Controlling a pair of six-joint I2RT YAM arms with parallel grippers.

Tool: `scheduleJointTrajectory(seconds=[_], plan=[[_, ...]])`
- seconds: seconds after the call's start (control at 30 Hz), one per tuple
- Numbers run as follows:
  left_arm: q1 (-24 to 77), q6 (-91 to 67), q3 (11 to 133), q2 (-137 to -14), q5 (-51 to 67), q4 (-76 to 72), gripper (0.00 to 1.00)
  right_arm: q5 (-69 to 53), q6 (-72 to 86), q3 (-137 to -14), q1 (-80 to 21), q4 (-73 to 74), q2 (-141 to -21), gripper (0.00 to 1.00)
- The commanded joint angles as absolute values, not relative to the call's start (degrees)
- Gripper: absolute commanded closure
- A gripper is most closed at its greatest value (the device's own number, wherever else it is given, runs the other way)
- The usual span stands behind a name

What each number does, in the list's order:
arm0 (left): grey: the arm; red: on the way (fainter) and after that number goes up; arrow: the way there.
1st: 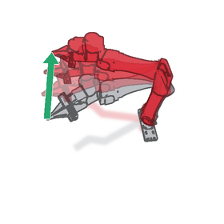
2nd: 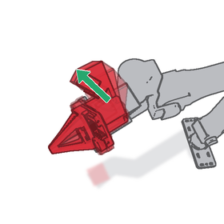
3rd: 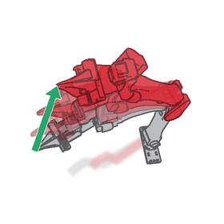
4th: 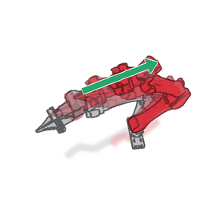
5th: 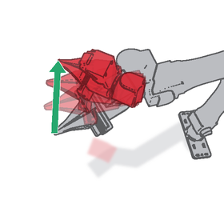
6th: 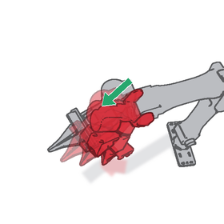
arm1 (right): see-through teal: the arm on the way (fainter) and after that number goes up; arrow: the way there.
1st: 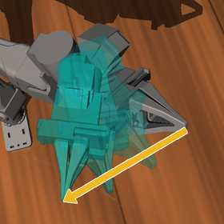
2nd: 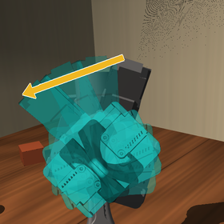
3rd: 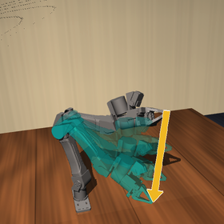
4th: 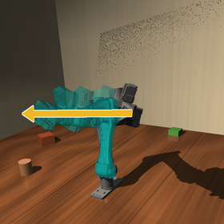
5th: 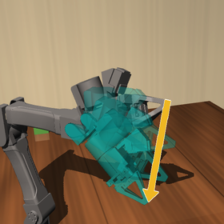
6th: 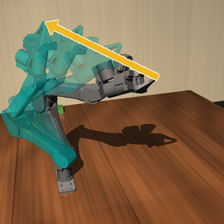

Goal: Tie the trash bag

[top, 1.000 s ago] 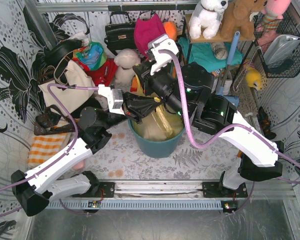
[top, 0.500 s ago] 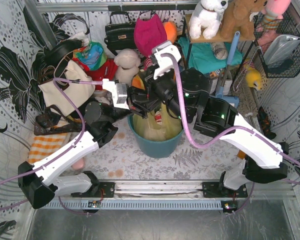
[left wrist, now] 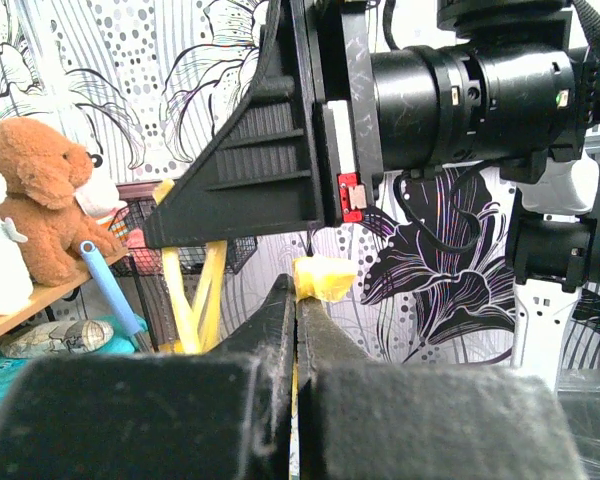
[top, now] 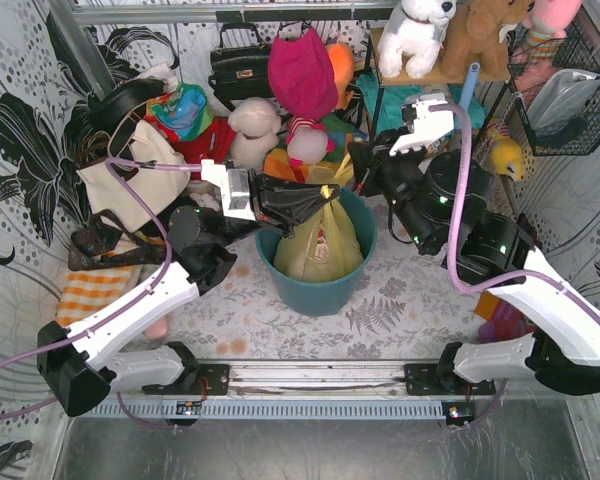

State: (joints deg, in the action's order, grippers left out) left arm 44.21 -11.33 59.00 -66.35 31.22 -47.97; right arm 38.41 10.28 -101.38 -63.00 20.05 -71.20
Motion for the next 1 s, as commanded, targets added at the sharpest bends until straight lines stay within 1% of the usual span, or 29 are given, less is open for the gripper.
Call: scheduleJointTrajectory(seconds=[0.0,0.17,0.2,0.23,0.37,0.43,0.5,0.6,0.8,0.97], plan=[[44.21,-11.07,57.59,-64.11,29.42,-50.35,1.0,33.81,16.69,-97.15,-61.99,17.73,-68.93,1.0],[44.21,-9.96,56.71,-63.17,28.26,-48.87,1.0,26.72,20.15,-88.81,-61.92,12.22,-64.42,1.0],[44.21,-9.9,56.76,-63.19,28.34,-48.6,1.0,24.64,20.53,-87.99,-61.93,11.62,-63.82,0.98],[44.21,-9.93,56.69,-63.11,28.53,-48.48,1.0,23.63,20.61,-87.84,-61.93,11.75,-63.49,0.94],[44.21,-9.85,56.32,-63.21,29.07,-47.86,1.0,23.62,19.74,-92.14,-61.9,17.51,-64.71,0.68],[44.21,-9.64,56.1,-63.13,28.95,-47.45,1.0,24.41,19.21,-94.39,-61.92,20.4,-65.54,0.61],[44.21,-9.37,55.87,-62.93,28.87,-46.74,1.0,25.42,18.7,-97.53,-61.9,22.89,-66.47,0.57],[44.25,-9.02,55.3,-62.43,28.78,-46.19,1.0,26.83,18.5,-101.94,-61.88,27.04,-68.32,0.56],[44.21,-8.62,54.63,-61.72,28.56,-45.43,1.0,28.11,18.92,-110.1,-61.89,35.99,-71.94,0.57],[44.21,-8.61,54.58,-61.69,28.7,-45.38,1.0,26.83,20.01,-113.76,-61.93,39.74,-73.97,0.57]])
